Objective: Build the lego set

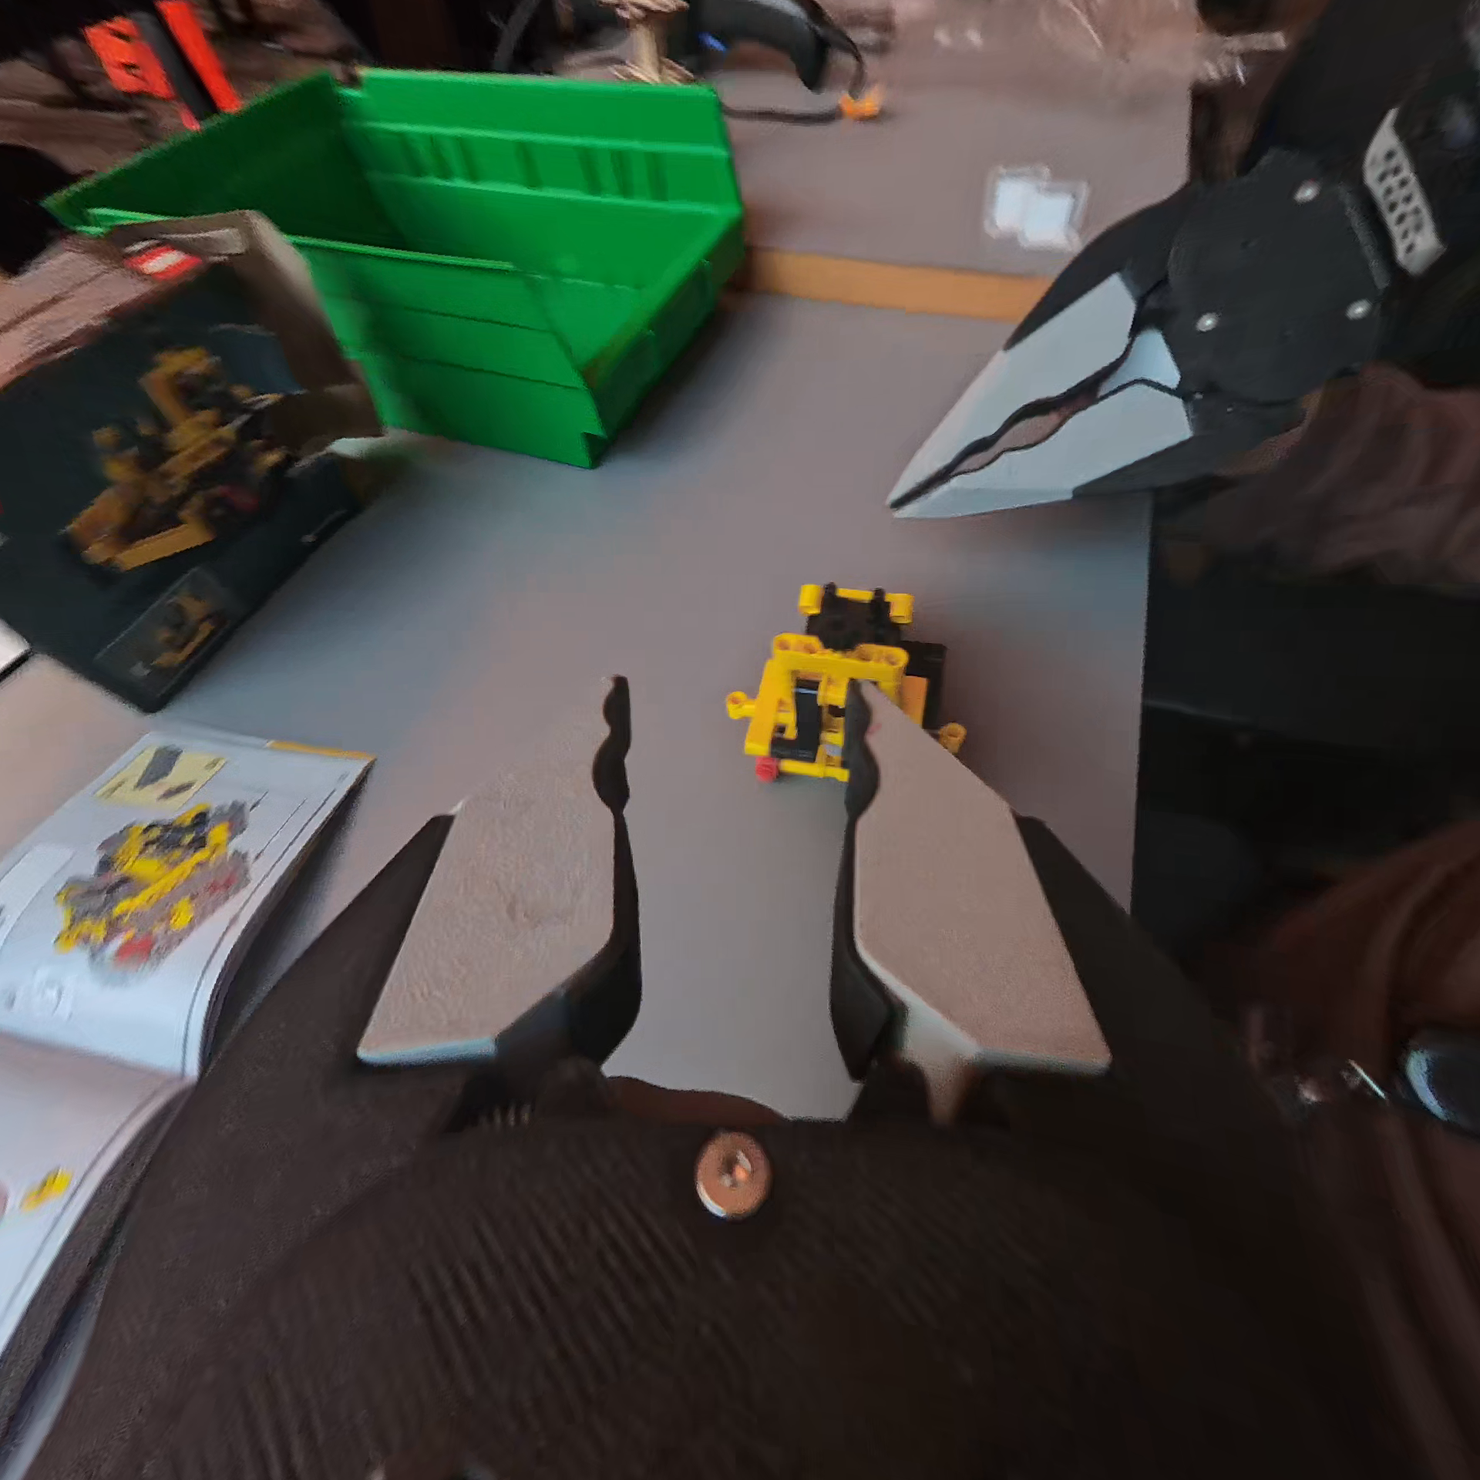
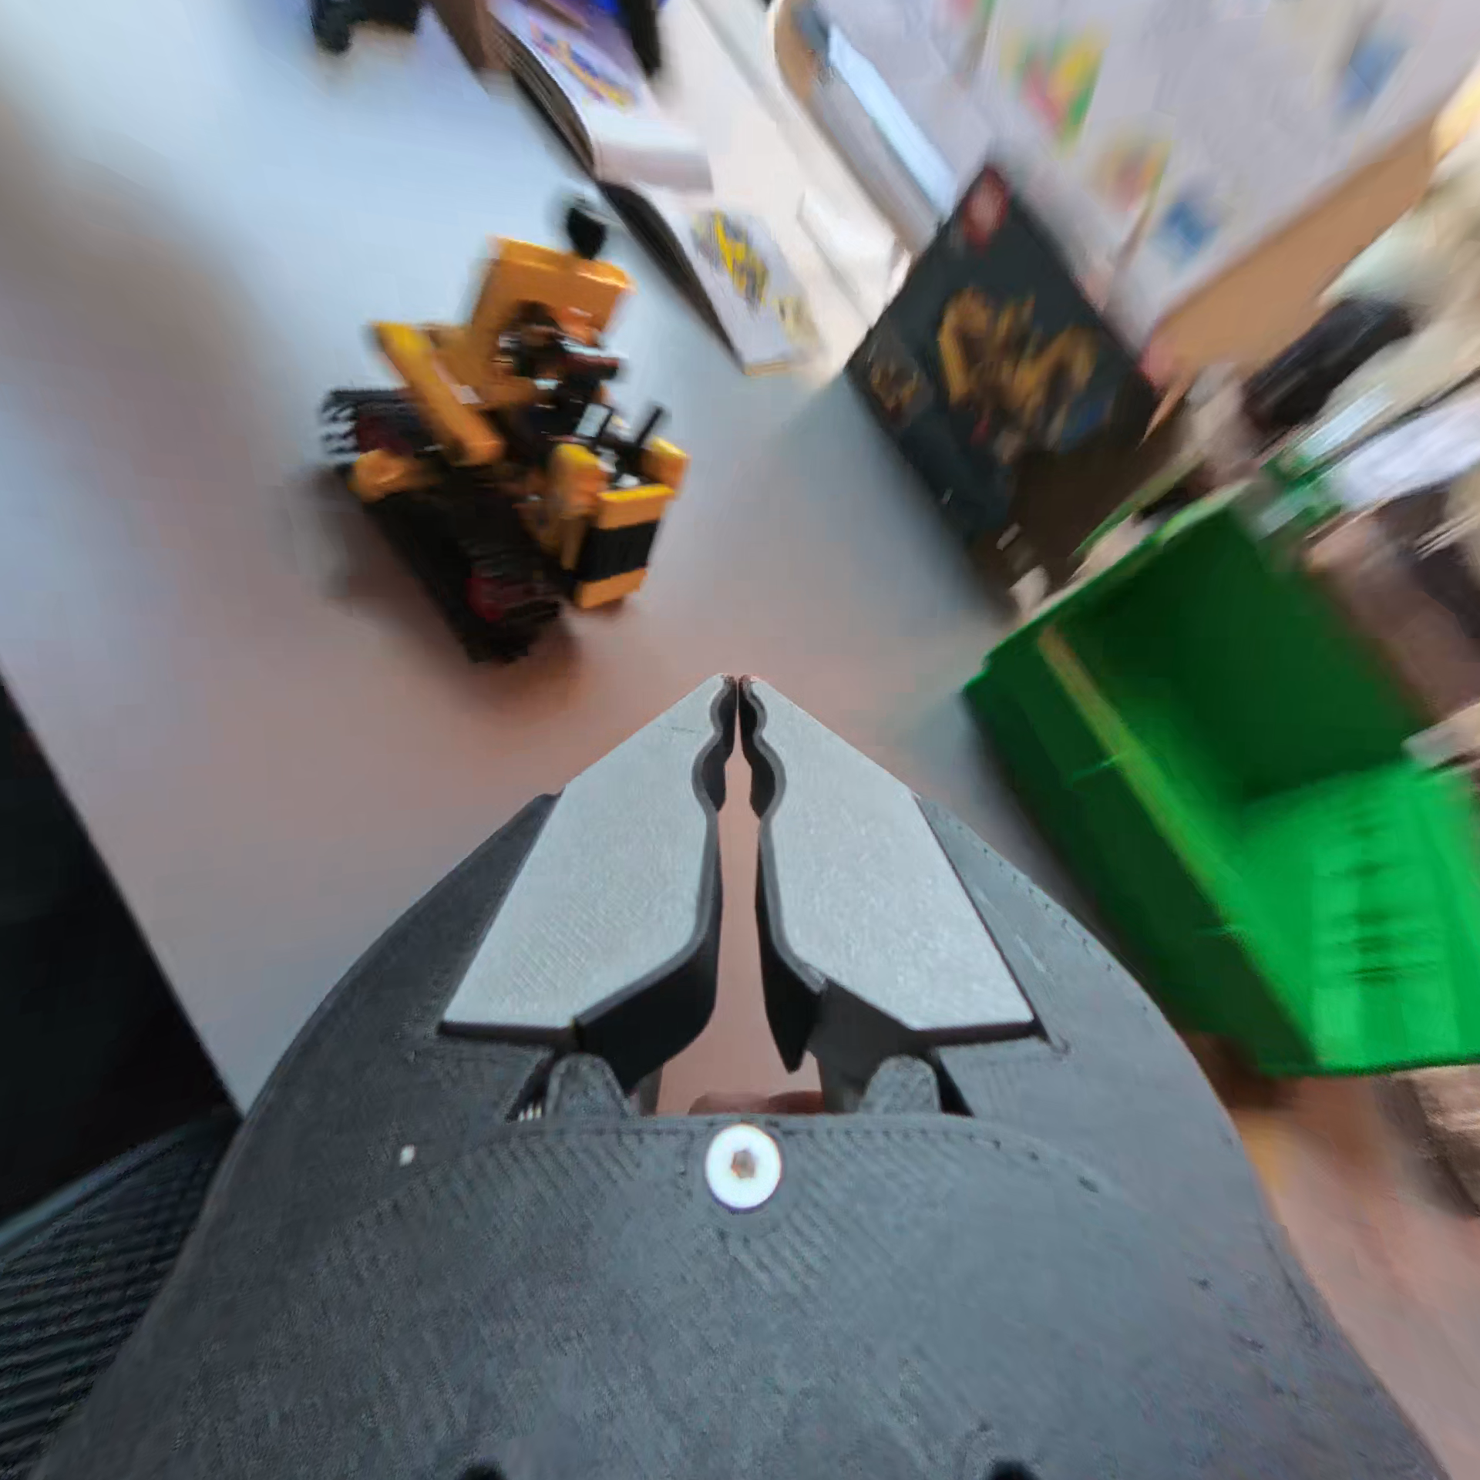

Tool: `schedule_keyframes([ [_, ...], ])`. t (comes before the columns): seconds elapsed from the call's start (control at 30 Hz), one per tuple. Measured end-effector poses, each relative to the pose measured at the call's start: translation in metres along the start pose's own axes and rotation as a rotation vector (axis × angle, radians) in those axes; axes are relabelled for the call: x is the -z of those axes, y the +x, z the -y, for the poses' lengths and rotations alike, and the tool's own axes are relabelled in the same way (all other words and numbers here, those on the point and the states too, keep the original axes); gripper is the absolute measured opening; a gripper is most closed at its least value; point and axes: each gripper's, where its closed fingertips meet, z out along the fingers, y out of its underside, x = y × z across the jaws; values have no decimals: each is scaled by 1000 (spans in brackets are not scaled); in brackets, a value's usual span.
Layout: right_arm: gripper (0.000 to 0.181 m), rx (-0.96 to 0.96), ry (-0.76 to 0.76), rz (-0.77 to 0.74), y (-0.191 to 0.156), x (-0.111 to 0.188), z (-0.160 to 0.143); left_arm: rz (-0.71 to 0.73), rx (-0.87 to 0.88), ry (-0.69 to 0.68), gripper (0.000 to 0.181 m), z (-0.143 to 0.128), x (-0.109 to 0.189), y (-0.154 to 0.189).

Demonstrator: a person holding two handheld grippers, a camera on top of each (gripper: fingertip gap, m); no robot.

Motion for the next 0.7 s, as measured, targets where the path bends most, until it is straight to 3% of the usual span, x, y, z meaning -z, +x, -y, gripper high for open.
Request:
schedule_keyframes([
  [0.03, 1, -77, -38, 39, 3, -5, -5, 32, 34, 17, 49, -3, 7, -8],
  [0.13, 28, -254, -182, 99, 13, -23, -27, 96, 110, -20, 50, -32, 16, -26],
  [0.3, 30, -382, -200, 144, 23, -42, -28, 121, 115, -73, 50, -70, 14, -34],
  [0.47, 47, -473, -307, 127, 26, -51, -43, 140, 124, -83, 49, -72, 15, -41],
  [0.6, 48, -497, -317, 126, 28, -54, -46, 78, 202, -80, 46, -74, 14, -41],
  [0.7, 48, -506, -287, 131, 29, -53, -42, 93, 236, -11, 26, -66, 21, -47],
])
